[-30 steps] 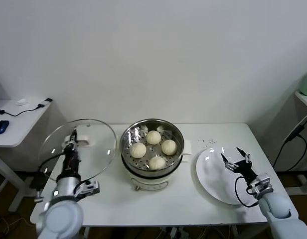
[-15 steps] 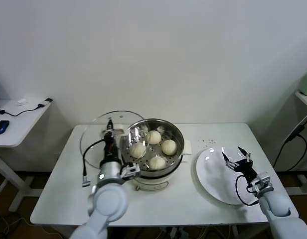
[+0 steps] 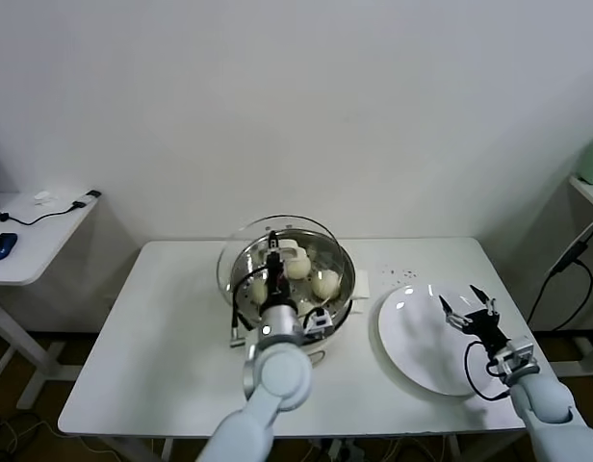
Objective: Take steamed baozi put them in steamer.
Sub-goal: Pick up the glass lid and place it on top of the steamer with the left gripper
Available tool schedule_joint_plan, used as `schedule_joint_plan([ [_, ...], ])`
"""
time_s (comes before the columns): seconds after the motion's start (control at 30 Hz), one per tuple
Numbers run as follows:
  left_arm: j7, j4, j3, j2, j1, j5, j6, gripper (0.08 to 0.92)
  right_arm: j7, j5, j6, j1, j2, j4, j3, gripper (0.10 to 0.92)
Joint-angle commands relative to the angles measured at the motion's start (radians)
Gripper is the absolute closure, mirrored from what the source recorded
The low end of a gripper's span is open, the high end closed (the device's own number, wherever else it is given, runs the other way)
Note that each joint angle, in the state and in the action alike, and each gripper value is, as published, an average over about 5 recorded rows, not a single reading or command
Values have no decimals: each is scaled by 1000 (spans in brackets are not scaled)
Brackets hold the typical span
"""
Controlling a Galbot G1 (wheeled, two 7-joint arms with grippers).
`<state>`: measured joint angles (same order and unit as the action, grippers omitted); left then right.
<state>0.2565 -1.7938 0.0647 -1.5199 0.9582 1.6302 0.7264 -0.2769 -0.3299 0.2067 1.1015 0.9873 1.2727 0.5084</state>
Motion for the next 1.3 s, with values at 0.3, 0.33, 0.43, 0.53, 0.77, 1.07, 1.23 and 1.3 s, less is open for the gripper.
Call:
schedule_joint_plan([
  [0.3,9,134,33,-73,-27,37,-10,854,-13,9,3,11,1,2,21,203],
  [0.33,9,133,34,-72,-27,36,-10,854,-13,9,3,12,2,2,22,203],
  [0.43,9,134,38,-73,-24,35,-10,854,-14,11,4,12,4,0,24,203],
  [0.53,8,139,37,-75,-22,36,-11,854,-16,14,5,13,8,-1,26,203],
  [0.77,1,148,22,-72,-22,38,-12,854,-20,19,8,15,11,-1,32,203],
  [1.07,-8,160,25,-69,-28,38,-16,854,-26,24,10,20,12,-1,41,203],
  [1.23,6,160,26,-67,-24,48,-15,854,-29,26,11,23,13,-1,46,203],
  [1.3,17,151,26,-65,-22,59,-19,854,-29,27,11,23,12,-1,48,203],
])
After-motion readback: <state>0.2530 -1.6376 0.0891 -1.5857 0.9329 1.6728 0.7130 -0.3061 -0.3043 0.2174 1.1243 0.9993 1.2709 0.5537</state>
